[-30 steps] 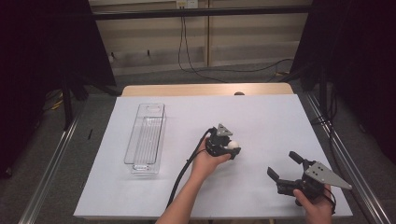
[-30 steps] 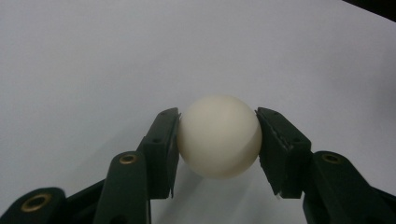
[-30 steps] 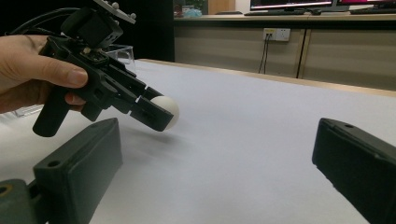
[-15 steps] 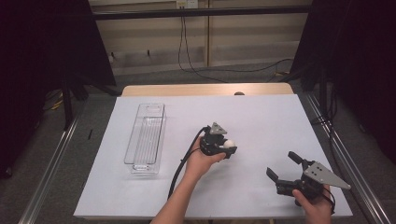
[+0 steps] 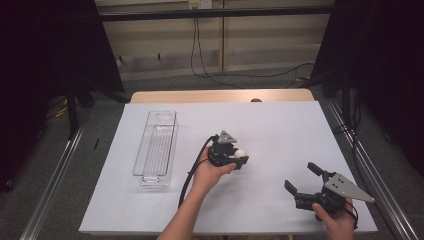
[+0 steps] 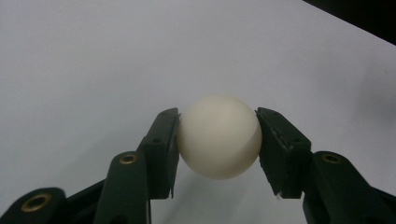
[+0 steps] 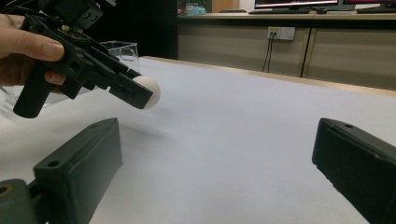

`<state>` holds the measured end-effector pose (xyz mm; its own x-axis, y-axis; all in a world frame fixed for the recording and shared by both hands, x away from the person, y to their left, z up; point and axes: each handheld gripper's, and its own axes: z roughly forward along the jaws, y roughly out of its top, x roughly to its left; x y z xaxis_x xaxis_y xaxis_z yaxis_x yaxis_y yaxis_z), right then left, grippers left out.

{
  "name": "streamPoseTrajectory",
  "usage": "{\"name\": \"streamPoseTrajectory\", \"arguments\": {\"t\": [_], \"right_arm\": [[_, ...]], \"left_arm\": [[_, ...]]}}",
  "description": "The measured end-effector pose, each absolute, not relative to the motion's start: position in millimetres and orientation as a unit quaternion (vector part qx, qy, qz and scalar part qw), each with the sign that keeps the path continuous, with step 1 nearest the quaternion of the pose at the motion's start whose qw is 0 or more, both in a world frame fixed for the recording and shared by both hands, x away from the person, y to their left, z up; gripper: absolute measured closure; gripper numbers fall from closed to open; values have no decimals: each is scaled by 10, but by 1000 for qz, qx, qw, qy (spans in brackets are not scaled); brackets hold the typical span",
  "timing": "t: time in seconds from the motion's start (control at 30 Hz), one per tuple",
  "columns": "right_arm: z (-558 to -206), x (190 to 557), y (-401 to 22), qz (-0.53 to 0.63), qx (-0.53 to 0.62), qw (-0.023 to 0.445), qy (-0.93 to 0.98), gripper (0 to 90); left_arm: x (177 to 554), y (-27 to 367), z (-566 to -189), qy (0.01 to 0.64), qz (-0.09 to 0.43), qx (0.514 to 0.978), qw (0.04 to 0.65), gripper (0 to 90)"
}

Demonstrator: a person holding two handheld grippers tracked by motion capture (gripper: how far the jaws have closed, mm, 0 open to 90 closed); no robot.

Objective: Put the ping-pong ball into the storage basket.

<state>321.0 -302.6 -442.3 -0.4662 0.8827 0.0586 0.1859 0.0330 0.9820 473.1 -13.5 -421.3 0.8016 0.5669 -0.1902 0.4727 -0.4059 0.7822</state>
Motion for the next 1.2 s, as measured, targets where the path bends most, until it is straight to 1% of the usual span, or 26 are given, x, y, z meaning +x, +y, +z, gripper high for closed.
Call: {"name": "streamPoseTrajectory", "arguments": {"t": [0.03,0.47,0.5,0.6,0.63,0.67,0.7,0.93,1.2], "right_arm": [[-4423,3209,-3026,559,413,311,649,11],[-4425,3215,-3025,560,411,310,650,11],[-4425,3214,-3023,560,411,311,649,11],[-4425,3213,-3020,560,413,310,649,11],[-4426,3215,-3019,560,413,310,648,11],[-4428,3219,-3019,560,411,311,648,11],[-4430,3222,-3017,560,411,310,649,11],[-4426,3224,-3001,562,412,307,649,11],[-4424,3226,-3005,562,413,311,646,11]], "left_arm": [[4743,-109,-4208,301,53,842,444,512],[4731,5,-4190,323,57,833,445,512],[4739,26,-4179,312,58,841,437,512],[4730,31,-4170,325,58,831,448,512],[4739,48,-4162,320,60,835,444,512],[4734,44,-4165,327,58,829,449,512],[4740,62,-4159,320,61,836,441,512],[4736,118,-4123,338,58,827,445,512],[4728,163,-4097,333,60,830,442,512]]}}
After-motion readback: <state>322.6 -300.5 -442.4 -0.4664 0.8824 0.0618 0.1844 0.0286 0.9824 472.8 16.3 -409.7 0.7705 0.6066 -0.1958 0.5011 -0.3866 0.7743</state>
